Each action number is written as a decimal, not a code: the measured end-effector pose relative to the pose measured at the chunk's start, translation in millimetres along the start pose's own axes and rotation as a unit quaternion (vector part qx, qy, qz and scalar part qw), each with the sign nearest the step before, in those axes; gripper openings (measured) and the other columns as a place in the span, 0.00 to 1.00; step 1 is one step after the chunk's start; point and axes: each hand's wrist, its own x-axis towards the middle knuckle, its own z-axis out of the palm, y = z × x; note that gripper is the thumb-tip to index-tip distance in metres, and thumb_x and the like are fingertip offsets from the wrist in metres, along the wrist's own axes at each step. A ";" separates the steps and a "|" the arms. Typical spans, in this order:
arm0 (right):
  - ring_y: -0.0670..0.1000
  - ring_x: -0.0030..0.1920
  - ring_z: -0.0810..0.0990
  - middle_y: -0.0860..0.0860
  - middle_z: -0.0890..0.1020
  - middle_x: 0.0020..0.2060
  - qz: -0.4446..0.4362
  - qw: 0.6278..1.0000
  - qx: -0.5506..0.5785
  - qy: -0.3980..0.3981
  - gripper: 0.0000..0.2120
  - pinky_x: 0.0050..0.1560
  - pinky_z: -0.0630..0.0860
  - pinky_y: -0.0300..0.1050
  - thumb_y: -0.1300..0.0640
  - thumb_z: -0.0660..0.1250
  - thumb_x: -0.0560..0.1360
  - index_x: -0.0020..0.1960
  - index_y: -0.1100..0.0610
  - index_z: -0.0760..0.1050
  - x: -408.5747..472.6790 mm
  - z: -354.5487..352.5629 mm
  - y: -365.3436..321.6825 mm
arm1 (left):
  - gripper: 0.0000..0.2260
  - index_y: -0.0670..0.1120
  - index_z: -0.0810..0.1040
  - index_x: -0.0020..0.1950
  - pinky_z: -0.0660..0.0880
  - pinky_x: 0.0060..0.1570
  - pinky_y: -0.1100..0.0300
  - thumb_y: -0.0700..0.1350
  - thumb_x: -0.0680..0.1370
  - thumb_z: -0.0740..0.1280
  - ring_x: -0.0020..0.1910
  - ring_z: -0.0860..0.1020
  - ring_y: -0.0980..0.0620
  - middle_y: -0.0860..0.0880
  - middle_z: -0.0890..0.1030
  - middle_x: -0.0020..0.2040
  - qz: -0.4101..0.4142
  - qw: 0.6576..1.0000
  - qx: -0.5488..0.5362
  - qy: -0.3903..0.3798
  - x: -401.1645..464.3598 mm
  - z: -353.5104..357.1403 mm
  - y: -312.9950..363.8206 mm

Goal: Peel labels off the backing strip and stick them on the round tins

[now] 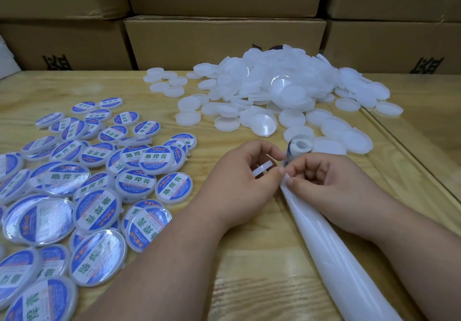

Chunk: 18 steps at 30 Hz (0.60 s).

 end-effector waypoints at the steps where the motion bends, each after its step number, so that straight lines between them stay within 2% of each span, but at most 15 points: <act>1: 0.51 0.40 0.77 0.65 0.82 0.43 0.000 1.000 -0.002 0.000 0.04 0.46 0.73 0.50 0.57 0.72 0.76 0.43 0.51 0.84 -0.1 -0.5 -0.1 | 0.08 0.58 0.80 0.49 0.77 0.44 0.64 0.44 0.77 0.73 0.44 0.81 0.54 0.55 0.84 0.45 0.001 1.000 0.000 0.001 0.3 -0.4 -0.2; 5: 0.52 0.40 0.77 0.64 0.82 0.44 0.003 1.000 -0.007 0.001 0.08 0.47 0.74 0.51 0.61 0.71 0.78 0.44 0.49 0.85 0.1 -2.1 0.5 | 0.08 0.58 0.80 0.50 0.77 0.44 0.67 0.44 0.76 0.72 0.45 0.81 0.56 0.58 0.83 0.46 0.004 1.000 0.004 0.001 0.8 -0.3 -1.5; 8: 0.52 0.39 0.75 0.65 0.81 0.41 0.007 1.000 0.008 -0.004 0.06 0.45 0.73 0.50 0.57 0.70 0.75 0.46 0.48 0.84 0.3 -1.9 -0.1 | 0.09 0.59 0.80 0.49 0.76 0.42 0.70 0.44 0.77 0.71 0.45 0.81 0.58 0.58 0.83 0.46 0.002 1.000 0.003 0.008 0.7 0.0 -1.5; 11: 0.51 0.36 0.71 0.55 0.76 0.34 0.009 1.000 0.012 -0.008 0.12 0.40 0.70 0.46 0.61 0.67 0.76 0.48 0.45 0.84 -0.1 -2.8 2.5 | 0.10 0.59 0.80 0.48 0.76 0.41 0.68 0.42 0.76 0.69 0.45 0.80 0.57 0.58 0.83 0.46 0.001 1.000 0.000 0.026 1.1 0.5 -1.1; 13: 0.50 0.35 0.70 0.51 0.75 0.33 0.010 1.000 0.009 -0.005 0.13 0.38 0.69 0.45 0.61 0.66 0.76 0.49 0.43 0.83 -0.3 -3.3 2.8 | 0.11 0.59 0.80 0.46 0.75 0.36 0.67 0.40 0.75 0.67 0.39 0.79 0.58 0.59 0.83 0.44 -0.002 0.999 -0.010 0.042 1.3 0.1 -0.5; 15: 0.51 0.34 0.69 0.52 0.74 0.33 0.014 1.000 0.011 -0.004 0.12 0.37 0.68 0.46 0.57 0.65 0.72 0.49 0.44 0.82 -0.4 -2.8 0.8 | 0.12 0.58 0.80 0.43 0.69 0.30 0.71 0.40 0.73 0.65 0.31 0.75 0.62 0.62 0.82 0.40 -0.006 0.998 -0.021 0.054 1.3 -0.1 0.9; 18: 0.51 0.33 0.66 0.50 0.71 0.31 0.021 1.000 0.012 0.007 0.14 0.33 0.67 0.42 0.57 0.62 0.68 0.48 0.45 0.82 -0.3 -2.1 -1.4 | 0.10 0.58 0.79 0.40 0.65 0.27 0.73 0.44 0.67 0.62 0.27 0.70 0.62 0.63 0.78 0.34 -0.014 0.996 -0.026 0.082 2.4 0.5 1.6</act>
